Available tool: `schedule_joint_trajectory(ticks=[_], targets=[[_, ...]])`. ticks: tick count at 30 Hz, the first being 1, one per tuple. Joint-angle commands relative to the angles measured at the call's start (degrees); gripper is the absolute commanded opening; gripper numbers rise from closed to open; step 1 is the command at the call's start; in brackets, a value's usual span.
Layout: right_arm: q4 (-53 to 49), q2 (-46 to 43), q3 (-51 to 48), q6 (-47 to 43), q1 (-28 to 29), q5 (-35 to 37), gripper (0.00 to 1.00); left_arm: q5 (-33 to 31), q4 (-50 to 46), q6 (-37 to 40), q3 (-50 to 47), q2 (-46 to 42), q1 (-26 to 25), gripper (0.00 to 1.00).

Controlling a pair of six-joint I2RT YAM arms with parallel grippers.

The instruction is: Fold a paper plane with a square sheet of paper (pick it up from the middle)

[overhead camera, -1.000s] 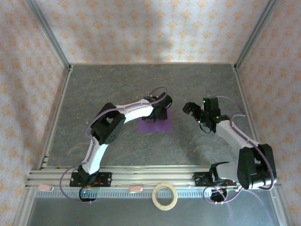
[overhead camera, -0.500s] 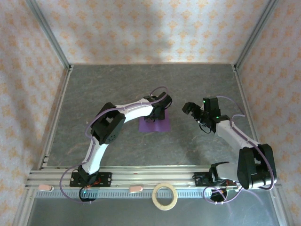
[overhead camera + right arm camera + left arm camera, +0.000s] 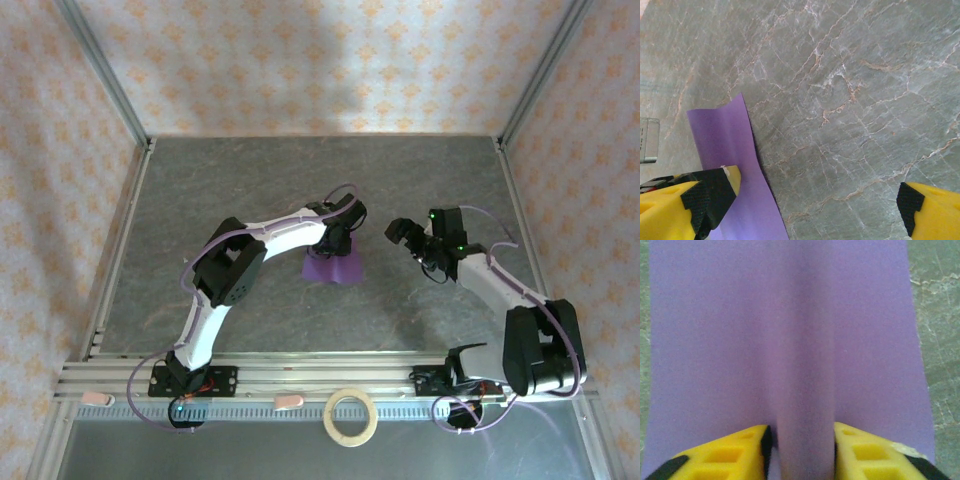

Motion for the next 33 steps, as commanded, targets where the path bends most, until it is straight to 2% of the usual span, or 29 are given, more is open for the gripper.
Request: schedule_joint_trajectory(ticks=[1,11,17,21,25,30,33], targets=[[1.06,0.75,0.56,1.21,-0.01,-0.95,0.99,2.54,-0.78,2.02,1.13,-1.46,0.88,0.33],[3.1,0.78,0.42,3.13,-0.09,-3.12,1.0,9.42,2.54,7.27,-0.64,-6.37,3.62,0.32],[8.11,-0.31,-1.33,5.19,-0.07,-6.26,1.0,18.73,10.26,7.4,-6.84,-11.89,5.93,0.32],[17.01,-2.04,-4.0,6.37,0.0,-10.65,0.99,27.4,17.77,6.23,-13.14,-17.09,8.23,0.32],[24.7,-3.19,-6.43,5.92,-0.03,-15.34,0.94,36.67,26.1,4.62,-19.88,-21.1,10.14,0.32],[23.92,-1.57,-4.57,4.65,0.11,-18.5,0.86,41.77,33.52,2.71,-27.17,-23.63,11.42,0.32],[23.33,-1.33,-3.92,3.69,1.05,-18.64,0.82,41.93,37.96,-1.73,-31.14,-23.57,11.74,0.32]])
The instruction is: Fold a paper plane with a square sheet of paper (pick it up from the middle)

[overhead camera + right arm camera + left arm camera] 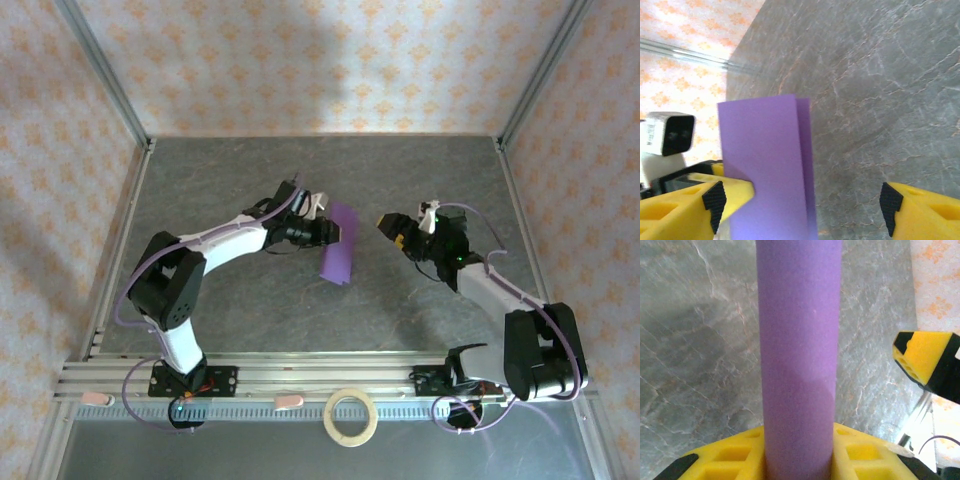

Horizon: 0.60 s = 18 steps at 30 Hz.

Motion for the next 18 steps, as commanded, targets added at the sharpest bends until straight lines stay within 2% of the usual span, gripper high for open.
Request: schedule_joint_trajectory(ticks=[1,8,13,18], targets=[[1.64,0.36,2.06,-1.89,1.32,-1.77,0.82,3.93,8.84,-5.04,-4.26,-0.55,0.25,0.32],[-1.26,2.3,3.44,-3.3,3.87,-0.56,0.79,2.79,21.59,-13.81,-11.75,-0.38,0.26,0.33],[-4.31,5.6,5.82,-6.32,5.5,-2.15,0.78,0.33,23.18,-14.47,-14.34,-0.48,0.23,0.33],[-2.64,7.37,5.43,-6.91,6.68,-1.48,0.77,-1.61,25.97,-14.19,-16.7,0.65,0.24,0.34]])
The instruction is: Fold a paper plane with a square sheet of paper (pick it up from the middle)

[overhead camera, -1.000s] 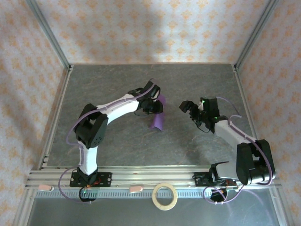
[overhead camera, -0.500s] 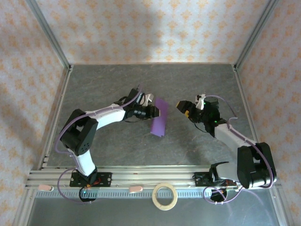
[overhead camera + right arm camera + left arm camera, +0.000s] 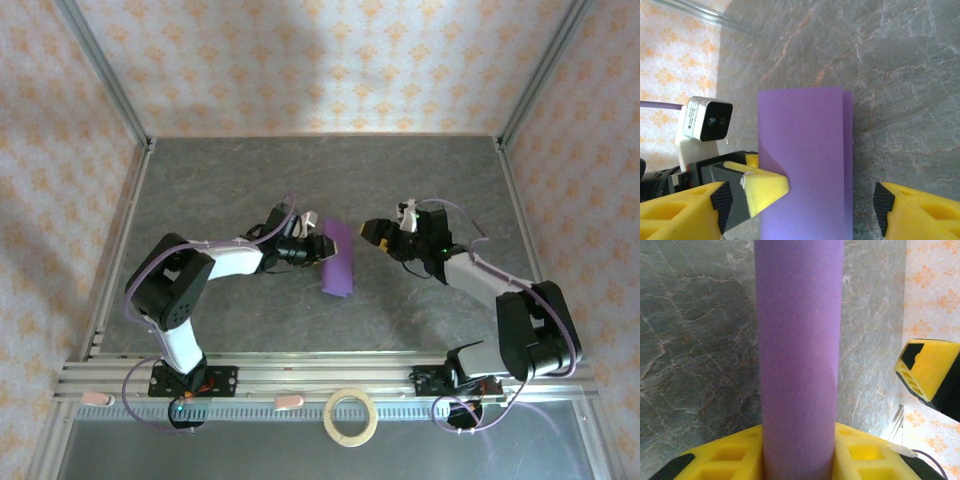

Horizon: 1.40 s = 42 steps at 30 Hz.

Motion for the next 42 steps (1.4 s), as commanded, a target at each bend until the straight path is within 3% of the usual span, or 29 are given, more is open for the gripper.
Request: schedule_joint_trajectory(ticks=[1,8,14,18,23,29,32,38,42], targets=[[0.17,1.06,0.98,-2.08,0.7,-0.05,0.76,-2.36,4.46,-0.25,-1.29,1.19,0.27,0.34],[3.96,0.11,-1.98,-0.73,0.92,2.7,0.7,-2.79,3.76,2.15,0.15,3.69,0.51,0.35],[0.71,1.72,-0.38,-0.29,0.98,1.7,0.69,-5.61,-4.16,7.57,3.25,5.59,0.94,0.39],[0.58,4.02,0.49,0.97,0.93,-0.82,0.69,-8.16,-8.37,9.85,4.59,4.61,1.01,0.47],[0.29,5.14,1.31,1.42,1.49,-1.1,0.69,-11.27,-12.88,12.38,5.85,2.35,1.12,0.64],[0.14,6.69,2.33,2.1,2.5,-2.59,0.68,-15.24,-17.7,16.31,7.65,0.56,1.19,0.68],[1.82,7.24,2.22,3.29,3.05,-3.98,0.62,-16.05,-19.0,16.86,8.85,1.74,1.2,0.66],[8.57,7.59,0.24,7.99,4.07,-6.0,0.42,-16.41,-20.37,18.96,9.77,3.96,1.07,0.61],[7.85,9.04,0.8,8.47,4.84,-5.4,0.36,-16.9,-23.33,21.96,10.82,5.28,0.98,0.6]])
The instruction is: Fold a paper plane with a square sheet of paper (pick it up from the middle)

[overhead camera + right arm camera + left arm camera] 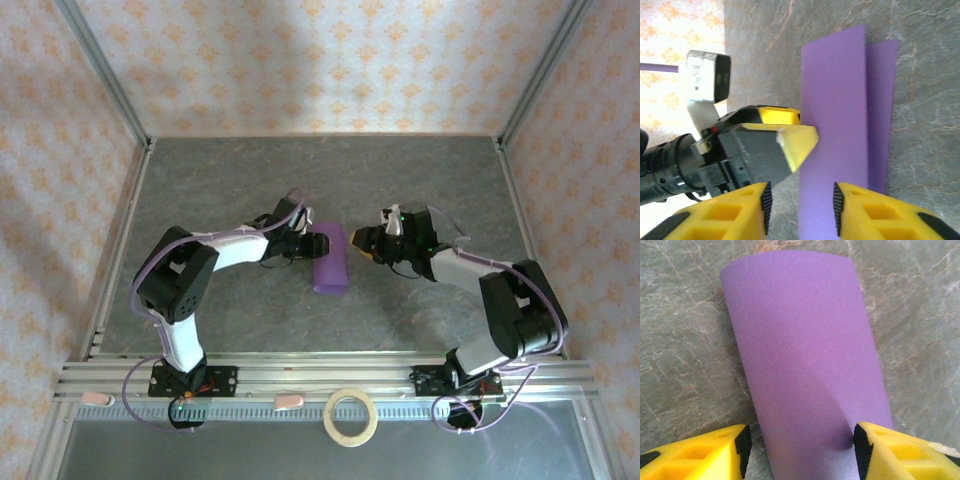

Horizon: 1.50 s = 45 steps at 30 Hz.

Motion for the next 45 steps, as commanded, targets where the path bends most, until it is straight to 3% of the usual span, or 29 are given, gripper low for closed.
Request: schedule_joint_trajectory(ticks=[1,7,14,20,35,45], targets=[[2.04,1.52,-0.2,1.89,0.6,-0.56,0.36,-2.11,-4.92,4.31,1.93,1.66,0.19,0.59],[1.4,2.47,-0.4,2.13,0.74,1.56,0.3,-4.26,-7.48,6.24,3.15,2.86,-0.37,0.61],[1.62,4.99,0.94,2.57,2.54,1.19,0.13,-8.04,-9.86,9.26,5.05,3.89,-2.75,0.65],[-1.33,8.43,3.73,2.83,4.34,6.11,0.0,-10.55,-10.71,7.4,6.21,6.25,-2.89,0.65],[-4.41,17.39,9.64,1.25,4.99,4.71,0.0,-9.39,-10.06,7.36,6.22,6.91,-3.15,0.66],[-14.01,20.24,9.32,-4.0,5.04,12.97,0.0,-6.12,-6.95,4.19,4.98,1.25,-2.87,0.68]])
